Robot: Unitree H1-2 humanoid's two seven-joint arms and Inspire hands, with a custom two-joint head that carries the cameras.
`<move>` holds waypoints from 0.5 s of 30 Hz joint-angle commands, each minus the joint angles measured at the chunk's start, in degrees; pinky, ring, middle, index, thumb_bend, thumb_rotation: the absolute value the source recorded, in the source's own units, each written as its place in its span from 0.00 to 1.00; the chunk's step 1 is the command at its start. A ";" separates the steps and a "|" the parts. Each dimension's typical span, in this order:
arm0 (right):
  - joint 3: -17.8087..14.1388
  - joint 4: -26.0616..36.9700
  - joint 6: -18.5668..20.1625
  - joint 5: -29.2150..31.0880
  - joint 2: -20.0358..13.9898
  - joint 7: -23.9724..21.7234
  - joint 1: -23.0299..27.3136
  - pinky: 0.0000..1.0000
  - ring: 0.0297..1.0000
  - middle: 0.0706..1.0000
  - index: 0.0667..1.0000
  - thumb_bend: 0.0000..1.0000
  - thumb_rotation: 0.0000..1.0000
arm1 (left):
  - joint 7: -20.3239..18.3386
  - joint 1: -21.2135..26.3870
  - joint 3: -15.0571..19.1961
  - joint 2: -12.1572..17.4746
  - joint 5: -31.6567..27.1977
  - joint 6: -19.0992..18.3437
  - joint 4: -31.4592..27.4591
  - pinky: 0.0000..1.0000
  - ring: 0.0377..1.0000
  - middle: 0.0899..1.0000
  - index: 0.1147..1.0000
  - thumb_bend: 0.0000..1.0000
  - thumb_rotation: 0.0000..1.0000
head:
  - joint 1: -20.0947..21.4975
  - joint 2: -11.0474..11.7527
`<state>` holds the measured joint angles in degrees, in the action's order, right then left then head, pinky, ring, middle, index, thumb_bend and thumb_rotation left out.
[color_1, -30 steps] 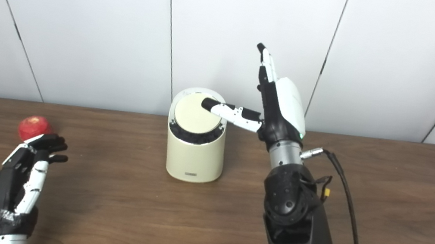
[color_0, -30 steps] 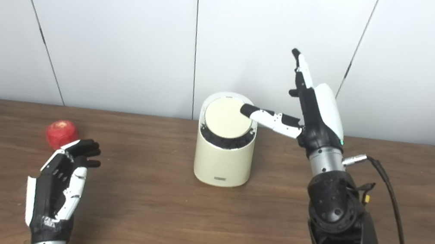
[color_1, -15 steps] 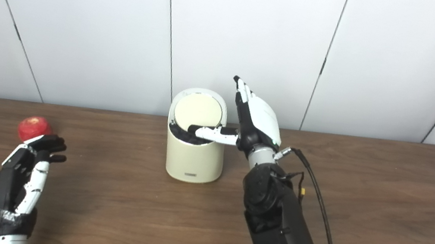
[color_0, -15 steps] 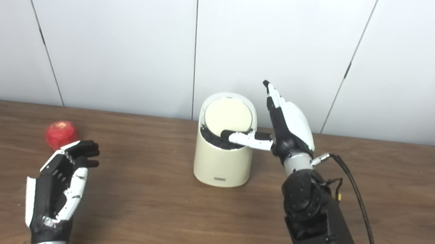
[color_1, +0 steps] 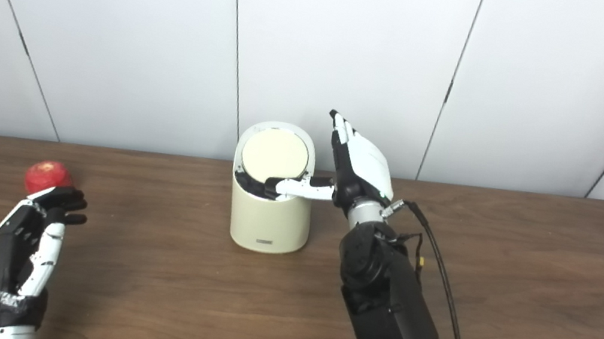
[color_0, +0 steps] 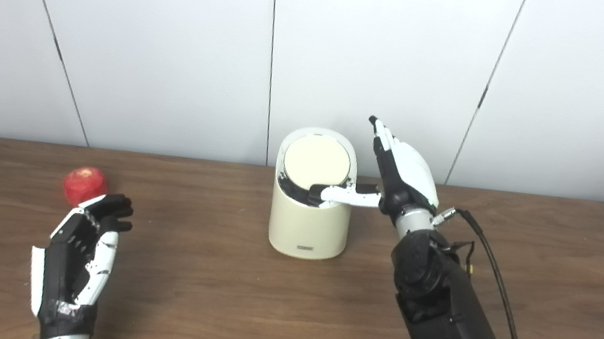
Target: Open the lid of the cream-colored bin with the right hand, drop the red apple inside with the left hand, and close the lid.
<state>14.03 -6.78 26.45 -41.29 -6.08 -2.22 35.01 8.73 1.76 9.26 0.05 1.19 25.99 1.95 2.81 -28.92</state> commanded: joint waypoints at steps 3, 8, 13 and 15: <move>-0.32 -1.42 -0.21 -0.21 -0.60 1.20 3.41 0.99 1.00 1.00 1.00 0.80 0.56 | 0.19 -2.44 -0.94 -0.73 0.06 0.93 1.97 0.62 0.67 0.66 0.63 0.29 0.45 | -0.04 -0.08; -0.37 -2.81 -0.29 -0.11 -1.01 1.66 4.14 0.98 1.00 1.00 1.00 0.81 0.60 | 0.60 -2.50 -1.24 -0.70 0.67 0.93 1.89 0.62 0.67 0.66 0.63 0.28 0.45 | -0.06 -0.06; -0.11 -2.45 -0.09 -0.27 -1.37 1.09 4.27 0.98 1.00 1.00 1.00 0.81 0.61 | 0.51 -2.44 -1.42 -0.63 0.54 0.93 1.94 0.62 0.67 0.66 0.63 0.28 0.43 | -0.06 0.02; -0.15 -2.24 -0.04 -0.21 -1.37 1.08 4.23 0.97 1.00 1.00 1.00 0.82 0.61 | 0.55 -2.42 -1.47 -0.58 0.63 0.93 2.03 0.62 0.67 0.66 0.63 0.28 0.44 | -0.12 0.11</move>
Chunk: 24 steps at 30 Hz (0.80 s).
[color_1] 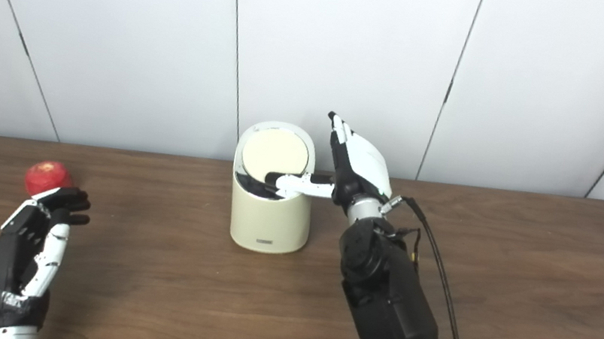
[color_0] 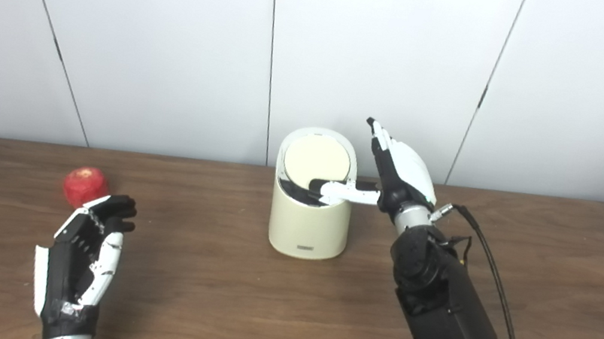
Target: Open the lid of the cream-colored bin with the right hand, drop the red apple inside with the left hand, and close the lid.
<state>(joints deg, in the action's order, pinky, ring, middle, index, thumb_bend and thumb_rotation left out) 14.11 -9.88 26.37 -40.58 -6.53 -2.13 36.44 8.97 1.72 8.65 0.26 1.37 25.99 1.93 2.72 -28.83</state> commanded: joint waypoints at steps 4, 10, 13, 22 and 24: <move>-0.23 0.76 -0.03 -0.92 -0.91 1.22 2.88 0.98 1.00 1.00 1.00 0.82 0.60 | 0.28 -2.46 -0.97 -0.85 0.35 0.93 1.90 0.62 0.67 0.66 0.63 0.27 0.42 | -0.06 -0.02; -0.09 0.58 0.10 -1.13 -0.84 1.05 3.14 0.97 1.00 1.00 1.00 0.82 0.61 | -0.18 -2.49 -0.97 -0.96 -0.37 0.93 1.77 0.62 0.67 0.66 0.63 0.28 0.42 | -0.02 -0.08; -0.05 0.62 0.20 -1.21 -0.76 0.91 3.26 0.98 1.00 1.00 1.00 0.82 0.61 | -0.16 -2.51 -0.92 -1.07 -0.42 0.93 1.71 0.62 0.67 0.66 0.63 0.28 0.43 | -0.01 -0.08; -0.35 0.68 0.38 -1.67 0.04 1.54 3.64 0.98 1.00 1.00 1.00 0.83 0.42 | -0.32 -2.43 -0.77 -1.02 -0.57 0.93 1.89 0.62 0.67 0.65 0.63 0.29 0.43 | 0.11 -0.15; -0.34 1.37 0.45 -2.09 0.15 1.09 3.54 0.98 1.00 1.00 1.00 0.83 0.37 | -0.11 -2.43 -0.78 -1.04 -0.31 0.93 1.76 0.62 0.67 0.65 0.63 0.28 0.43 | 0.12 -0.16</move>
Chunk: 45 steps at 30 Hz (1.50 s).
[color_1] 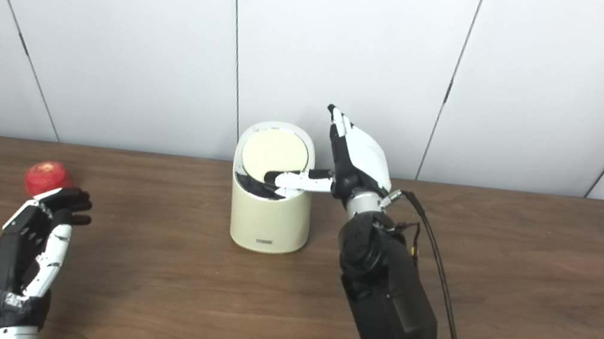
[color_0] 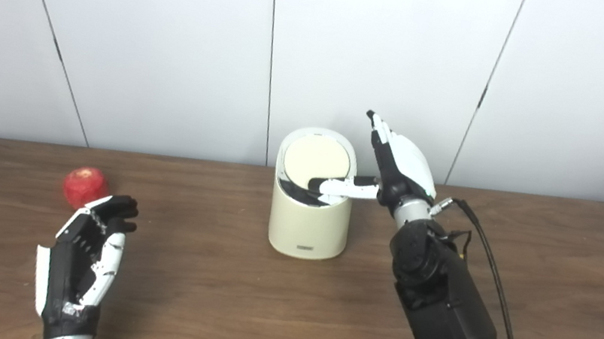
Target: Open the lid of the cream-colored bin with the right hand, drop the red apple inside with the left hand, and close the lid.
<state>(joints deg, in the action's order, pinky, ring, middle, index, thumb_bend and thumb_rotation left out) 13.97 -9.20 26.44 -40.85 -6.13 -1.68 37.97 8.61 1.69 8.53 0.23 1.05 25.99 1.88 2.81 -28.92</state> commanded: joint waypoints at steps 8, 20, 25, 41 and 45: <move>-0.28 1.63 0.43 -2.36 -0.11 -0.31 1.49 0.97 1.00 1.00 1.00 0.84 0.30 | 0.75 -2.45 -0.72 -0.86 0.57 0.93 1.79 0.61 0.66 0.65 0.63 0.28 0.42 | 0.10 -0.29; -1.59 3.62 -2.40 2.67 -0.51 1.19 -0.96 0.97 1.00 1.00 1.00 0.95 0.94 | 0.77 -2.30 -0.81 -0.43 0.50 0.93 2.22 0.61 0.66 0.65 0.63 0.28 0.43 | 0.31 -0.08; -1.92 4.23 -4.75 3.31 -1.27 3.05 -2.77 0.94 0.99 1.00 1.00 1.00 1.00 | 0.16 -2.36 -0.82 -0.24 -0.04 0.93 2.25 0.62 0.67 0.66 0.63 0.28 0.43 | 0.42 0.04; -6.57 16.53 -12.62 10.81 -1.71 6.00 -11.37 0.90 0.99 1.00 1.00 1.00 1.00 | 0.09 -2.27 -0.73 0.11 -0.15 0.93 2.49 0.61 0.66 0.65 0.63 0.28 0.43 | 0.35 0.05; -6.99 19.47 -14.17 10.65 -1.08 7.04 -14.45 0.87 0.97 1.00 1.00 1.00 1.00 | -0.22 -2.09 -0.67 0.22 -0.54 0.93 2.72 0.61 0.67 0.66 0.63 0.28 0.44 | 0.46 0.20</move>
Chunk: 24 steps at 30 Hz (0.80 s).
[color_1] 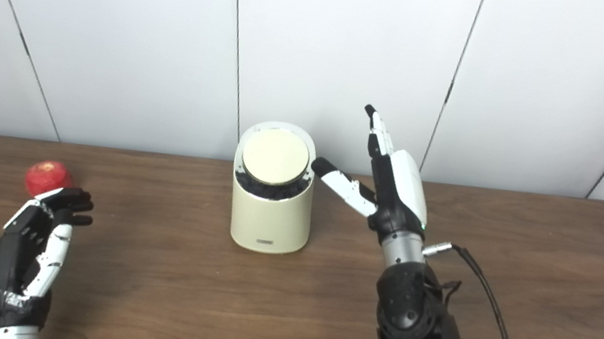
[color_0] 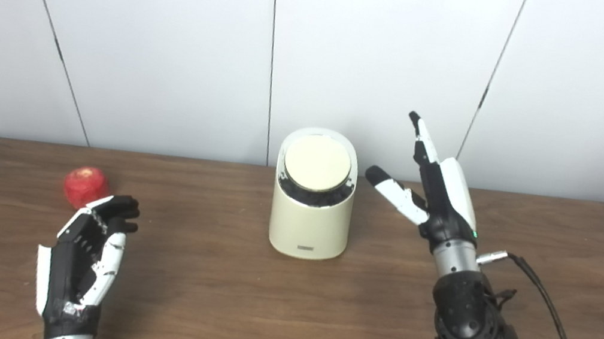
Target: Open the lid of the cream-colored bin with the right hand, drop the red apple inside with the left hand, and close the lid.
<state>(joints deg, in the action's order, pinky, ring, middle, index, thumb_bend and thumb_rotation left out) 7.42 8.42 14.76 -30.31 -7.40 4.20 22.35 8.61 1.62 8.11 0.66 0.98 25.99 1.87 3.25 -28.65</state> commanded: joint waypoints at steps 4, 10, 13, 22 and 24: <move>-0.51 1.27 -3.63 -0.48 0.36 2.30 0.10 0.87 0.97 1.00 1.00 0.99 1.00 | -0.22 -1.99 -0.32 0.21 0.02 0.93 3.14 0.62 0.67 0.66 0.64 0.28 0.44 | 0.13 0.14; -1.15 0.87 -6.16 0.39 0.27 3.26 -0.30 0.87 0.96 1.00 1.00 0.98 1.00 | 0.35 -2.01 -0.32 -0.04 0.28 0.93 3.10 0.61 0.66 0.66 0.63 0.28 0.43 | 0.00 0.18; -2.48 -1.57 -14.93 3.53 0.49 6.88 -2.22 0.85 0.93 0.96 0.96 0.90 0.95 | 0.24 -2.02 -0.42 -0.01 0.19 0.93 3.08 0.61 0.67 0.66 0.63 0.27 0.42 | -0.21 0.10; -6.33 -12.99 -40.73 5.26 1.07 21.24 -9.96 0.65 0.73 0.74 0.74 0.29 0.40 | 0.01 -1.92 -0.17 0.09 -0.28 0.93 3.26 0.62 0.67 0.66 0.64 0.28 0.43 | 0.05 0.27; -5.10 -14.21 -41.65 6.27 0.05 23.75 -11.87 0.61 0.69 0.71 0.71 0.27 0.33 | 0.05 -1.93 0.02 0.05 -0.46 0.93 3.25 0.62 0.67 0.66 0.63 0.29 0.44 | 0.14 0.17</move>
<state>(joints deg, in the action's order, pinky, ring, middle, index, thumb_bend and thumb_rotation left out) 1.73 -5.50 -23.09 -24.73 -6.60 25.58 11.45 8.64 1.74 8.07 0.81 0.91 26.04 2.22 3.34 -28.48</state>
